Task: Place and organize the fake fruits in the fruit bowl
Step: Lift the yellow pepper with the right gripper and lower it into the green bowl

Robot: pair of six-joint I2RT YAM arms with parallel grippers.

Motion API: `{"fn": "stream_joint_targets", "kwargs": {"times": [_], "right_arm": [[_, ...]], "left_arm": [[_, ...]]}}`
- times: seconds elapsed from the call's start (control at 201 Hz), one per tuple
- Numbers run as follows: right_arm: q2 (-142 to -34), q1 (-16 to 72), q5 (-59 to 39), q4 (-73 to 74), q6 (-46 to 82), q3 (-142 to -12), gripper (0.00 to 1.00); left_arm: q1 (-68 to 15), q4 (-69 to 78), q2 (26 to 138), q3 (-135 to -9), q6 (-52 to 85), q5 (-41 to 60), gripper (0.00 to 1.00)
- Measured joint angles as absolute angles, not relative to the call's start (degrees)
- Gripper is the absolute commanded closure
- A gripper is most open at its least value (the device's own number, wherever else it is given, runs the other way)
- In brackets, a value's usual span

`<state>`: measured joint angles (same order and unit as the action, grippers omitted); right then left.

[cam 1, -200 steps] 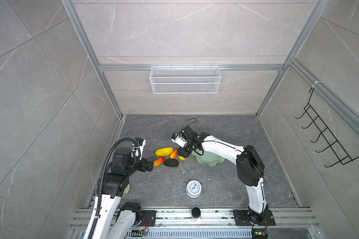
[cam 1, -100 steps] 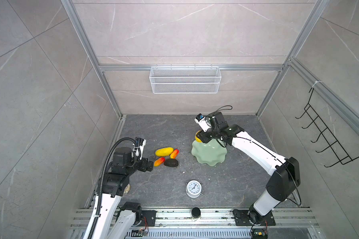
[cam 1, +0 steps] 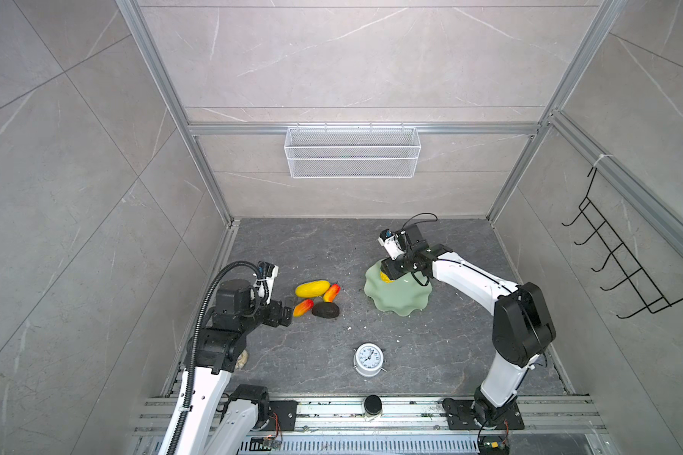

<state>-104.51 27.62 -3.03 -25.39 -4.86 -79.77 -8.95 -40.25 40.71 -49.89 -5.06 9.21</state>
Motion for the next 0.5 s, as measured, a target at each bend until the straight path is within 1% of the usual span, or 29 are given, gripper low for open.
{"fn": "stream_joint_targets", "kwargs": {"times": [0.498], "right_arm": [[-108.75,27.62,-2.79,-21.63,-3.14,-77.91,0.71]], "left_arm": [[-8.95,-40.25,40.82,-49.34,-5.06,9.21,0.0]]}}
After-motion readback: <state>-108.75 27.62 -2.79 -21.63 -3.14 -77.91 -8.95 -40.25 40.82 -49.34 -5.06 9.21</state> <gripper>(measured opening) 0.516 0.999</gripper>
